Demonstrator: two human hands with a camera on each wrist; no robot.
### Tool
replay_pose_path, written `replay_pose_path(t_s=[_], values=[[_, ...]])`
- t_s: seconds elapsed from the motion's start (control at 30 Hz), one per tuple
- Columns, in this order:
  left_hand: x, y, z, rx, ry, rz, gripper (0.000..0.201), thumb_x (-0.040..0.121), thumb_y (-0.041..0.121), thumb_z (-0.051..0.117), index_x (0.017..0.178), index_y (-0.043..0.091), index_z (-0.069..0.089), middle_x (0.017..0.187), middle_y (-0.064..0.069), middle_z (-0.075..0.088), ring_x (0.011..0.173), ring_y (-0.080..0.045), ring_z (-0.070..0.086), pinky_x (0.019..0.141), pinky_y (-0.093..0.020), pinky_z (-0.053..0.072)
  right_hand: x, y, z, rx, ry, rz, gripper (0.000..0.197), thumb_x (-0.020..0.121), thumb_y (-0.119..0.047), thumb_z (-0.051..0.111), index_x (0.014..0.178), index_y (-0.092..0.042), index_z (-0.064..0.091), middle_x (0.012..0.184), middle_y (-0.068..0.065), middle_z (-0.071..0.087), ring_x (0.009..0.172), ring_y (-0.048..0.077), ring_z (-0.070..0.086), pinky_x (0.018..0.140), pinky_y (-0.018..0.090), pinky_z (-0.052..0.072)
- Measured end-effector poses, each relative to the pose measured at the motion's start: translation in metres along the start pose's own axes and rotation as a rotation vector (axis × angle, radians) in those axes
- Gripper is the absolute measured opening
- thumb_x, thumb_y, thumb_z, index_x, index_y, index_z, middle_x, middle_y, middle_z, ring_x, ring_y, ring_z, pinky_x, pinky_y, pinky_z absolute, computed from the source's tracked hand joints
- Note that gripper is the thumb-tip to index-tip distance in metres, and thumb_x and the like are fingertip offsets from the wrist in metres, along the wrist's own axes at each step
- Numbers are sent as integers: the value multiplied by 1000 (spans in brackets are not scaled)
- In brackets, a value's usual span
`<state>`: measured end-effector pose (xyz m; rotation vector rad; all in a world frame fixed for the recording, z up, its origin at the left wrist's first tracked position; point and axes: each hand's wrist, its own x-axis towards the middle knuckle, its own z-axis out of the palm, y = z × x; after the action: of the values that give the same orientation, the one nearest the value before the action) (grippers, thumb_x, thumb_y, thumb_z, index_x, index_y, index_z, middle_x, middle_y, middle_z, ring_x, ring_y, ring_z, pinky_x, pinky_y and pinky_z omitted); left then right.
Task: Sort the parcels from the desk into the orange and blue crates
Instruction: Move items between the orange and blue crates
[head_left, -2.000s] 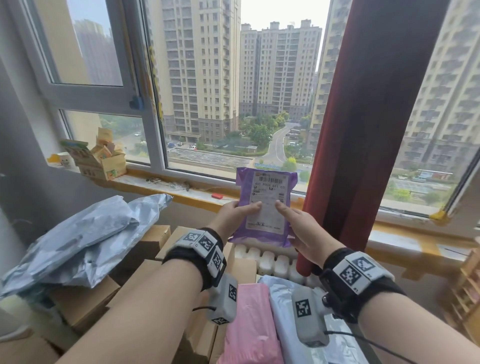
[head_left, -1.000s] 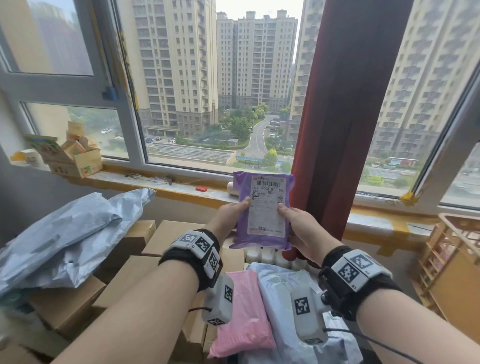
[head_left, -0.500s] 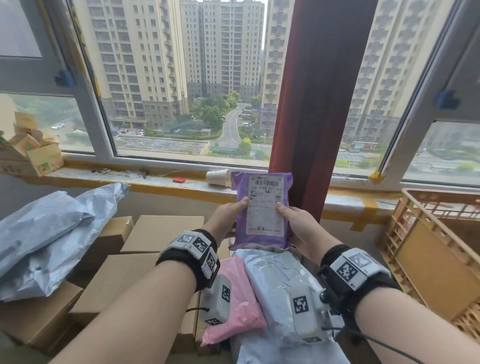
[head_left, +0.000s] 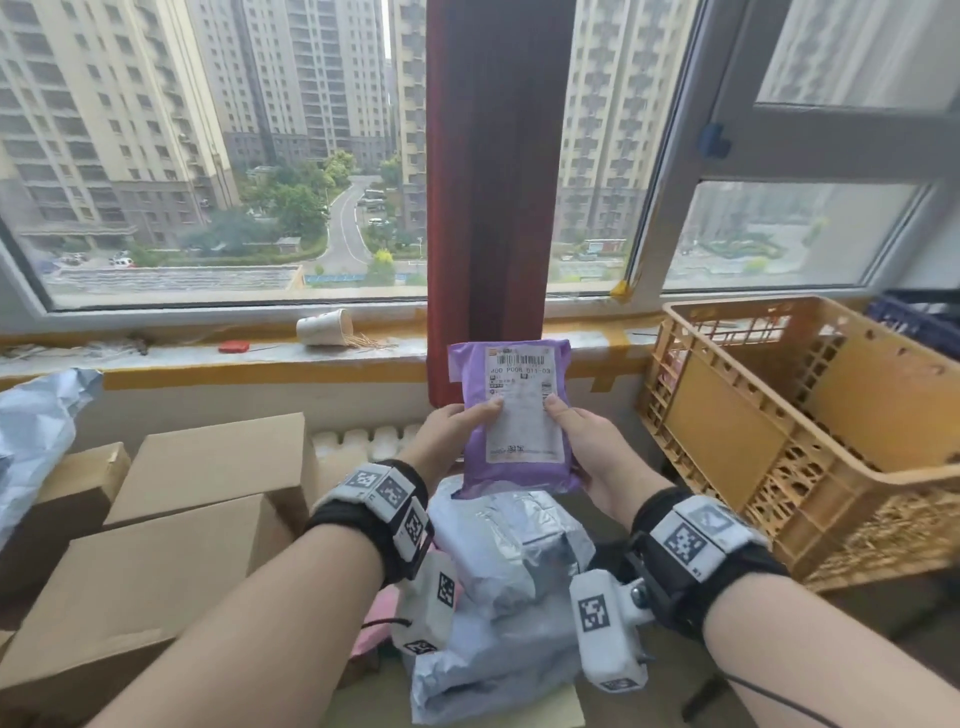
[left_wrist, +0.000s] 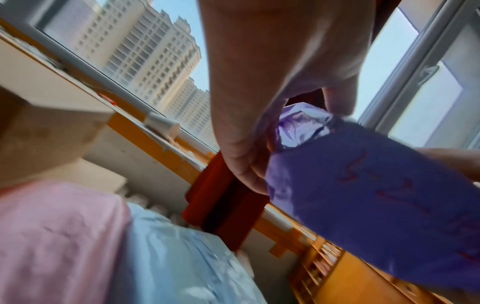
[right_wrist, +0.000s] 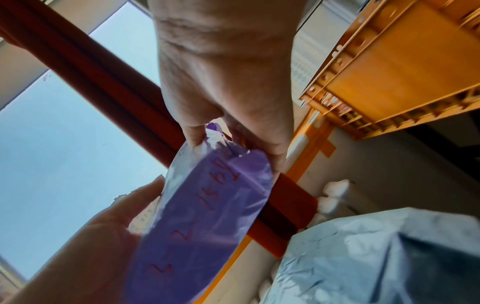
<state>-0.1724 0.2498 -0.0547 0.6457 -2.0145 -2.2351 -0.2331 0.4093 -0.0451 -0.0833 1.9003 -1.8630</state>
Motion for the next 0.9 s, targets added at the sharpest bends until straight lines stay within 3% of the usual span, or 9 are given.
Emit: replay_pose_path(t_s=[0.07, 0.17, 0.3, 0.37, 0.57, 0.67, 0.83, 0.9], values=[[0, 0, 20, -22, -32, 1, 38, 91, 36, 63, 119, 10, 61, 109, -9, 71, 98, -26, 70, 77, -34, 58, -5, -1, -17, -16, 34, -14, 42, 97, -44, 56, 121, -10, 64, 109, 10, 74, 98, 30, 72, 87, 47, 58], [5, 4, 49, -11, -74, 22, 39, 91, 34, 63, 120, 8, 59, 111, -10, 71, 99, -28, 69, 84, -39, 57, -13, -5, -43, 3, 73, -33, 42, 96, -53, 52, 116, -18, 66, 107, 6, 75, 99, 29, 72, 95, 52, 54], [10, 6, 89, 16, -94, 53, 43, 90, 35, 65, 121, 7, 58, 111, -11, 70, 99, -29, 69, 91, -48, 54, -25, -9, -82, 20, 56, -34, 44, 97, -57, 45, 116, -24, 67, 107, 4, 76, 99, 26, 72, 95, 47, 55], [14, 7, 112, 9, -108, 67, 41, 90, 34, 65, 120, 6, 59, 109, -10, 71, 98, -28, 70, 91, -47, 54, -30, -12, -104, 6, 58, -28, 44, 98, -57, 44, 117, -24, 67, 107, 4, 76, 100, 26, 72, 95, 48, 54], [20, 7, 190, -80, -179, 61, 39, 90, 30, 66, 121, 7, 59, 107, -10, 73, 93, -25, 72, 69, -33, 59, -43, -23, -182, -69, 85, -30, 36, 95, -49, 58, 121, -23, 59, 109, 3, 74, 102, 24, 71, 96, 53, 54], [23, 6, 237, -99, -206, 62, 41, 90, 29, 66, 122, 6, 59, 107, -11, 73, 94, -27, 72, 78, -39, 59, -49, -26, -226, -95, 85, -27, 22, 98, -38, 58, 115, -24, 57, 110, 4, 71, 101, 23, 70, 94, 51, 55], [31, 6, 312, -146, -234, 51, 37, 91, 23, 65, 120, 2, 59, 108, -16, 71, 92, -30, 72, 69, -36, 60, -52, -30, -300, -100, 47, -2, 34, 94, -35, 64, 125, -24, 54, 117, 6, 67, 104, 24, 67, 82, 44, 61], [35, 4, 341, -179, -245, 43, 42, 88, 24, 68, 122, 2, 58, 110, -18, 70, 96, -33, 70, 78, -42, 59, -52, -31, -328, -67, 39, -9, 35, 93, -29, 66, 125, -21, 54, 117, 8, 67, 104, 25, 68, 80, 44, 61]])
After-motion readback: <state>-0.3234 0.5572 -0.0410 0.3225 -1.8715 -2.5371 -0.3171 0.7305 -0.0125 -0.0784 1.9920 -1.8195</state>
